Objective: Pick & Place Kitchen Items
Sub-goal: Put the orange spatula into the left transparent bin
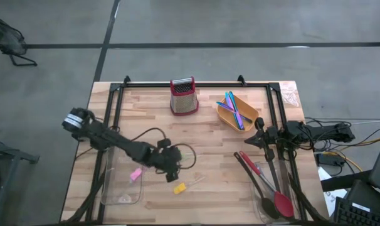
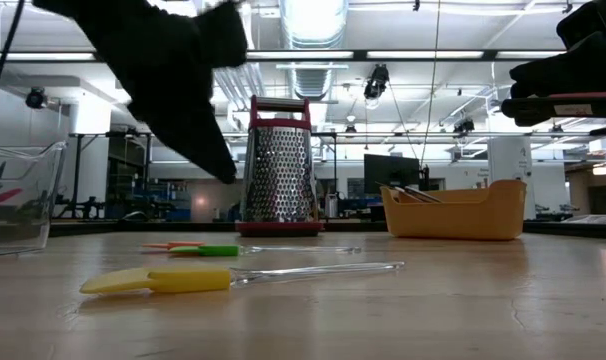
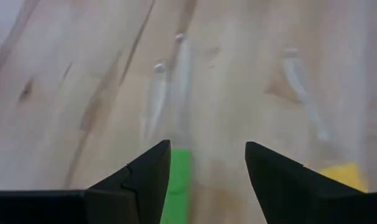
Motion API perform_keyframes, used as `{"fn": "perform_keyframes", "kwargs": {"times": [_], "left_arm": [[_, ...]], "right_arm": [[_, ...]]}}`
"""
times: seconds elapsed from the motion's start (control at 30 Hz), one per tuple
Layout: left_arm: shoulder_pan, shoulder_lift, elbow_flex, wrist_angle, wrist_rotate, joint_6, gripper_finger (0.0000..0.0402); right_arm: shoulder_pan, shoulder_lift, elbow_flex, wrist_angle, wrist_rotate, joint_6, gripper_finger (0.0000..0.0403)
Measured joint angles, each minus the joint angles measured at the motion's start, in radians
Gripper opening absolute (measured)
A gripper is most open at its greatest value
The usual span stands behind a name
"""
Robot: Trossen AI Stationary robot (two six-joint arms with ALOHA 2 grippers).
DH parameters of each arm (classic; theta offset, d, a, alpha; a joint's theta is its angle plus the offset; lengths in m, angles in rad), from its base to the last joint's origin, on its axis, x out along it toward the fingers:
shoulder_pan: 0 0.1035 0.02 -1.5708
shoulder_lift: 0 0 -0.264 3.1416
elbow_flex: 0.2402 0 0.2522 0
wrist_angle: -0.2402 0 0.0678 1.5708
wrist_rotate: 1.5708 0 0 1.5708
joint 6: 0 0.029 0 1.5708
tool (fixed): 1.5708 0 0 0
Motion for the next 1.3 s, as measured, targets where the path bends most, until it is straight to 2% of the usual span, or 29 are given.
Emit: {"fn": "perform_keyframes", "kwargs": {"times": [0.33, 0.43, 0.6, 1.03, 1.17, 1.3], "left_arm": [[0.123, 0.097, 0.0, 0.006, 0.06, 0.082, 0.0214], [0.143, 0.134, 0.0, 0.027, 0.129, 0.096, 0.0214], [0.147, 0.193, 0.019, 0.077, 0.167, 0.13, 0.0214], [0.149, 0.265, 0.018, 0.056, 0.178, 0.188, 0.0213], [0.15, 0.274, 0.018, 0.051, 0.178, 0.178, 0.0193], [0.146, 0.275, 0.025, 0.041, 0.185, 0.169, 0.0147]], "right_arm": [[0.0, 0.0, 0.0, 0.0, 0.0, 0.0, 0.0009], [0.0, 0.0, 0.0, 0.0, 0.0, 0.0, 0.0009], [0.0, 0.0, 0.0, 0.0, 0.0, 0.0, 0.0009], [0.0, 0.0, 0.0, 0.0, 0.0, 0.0, 0.0009], [0.0, 0.0, 0.0, 0.0, 0.0, 0.0, 0.0009], [0.0, 0.0, 0.0, 0.0, 0.0, 0.0, 0.0009]]}}
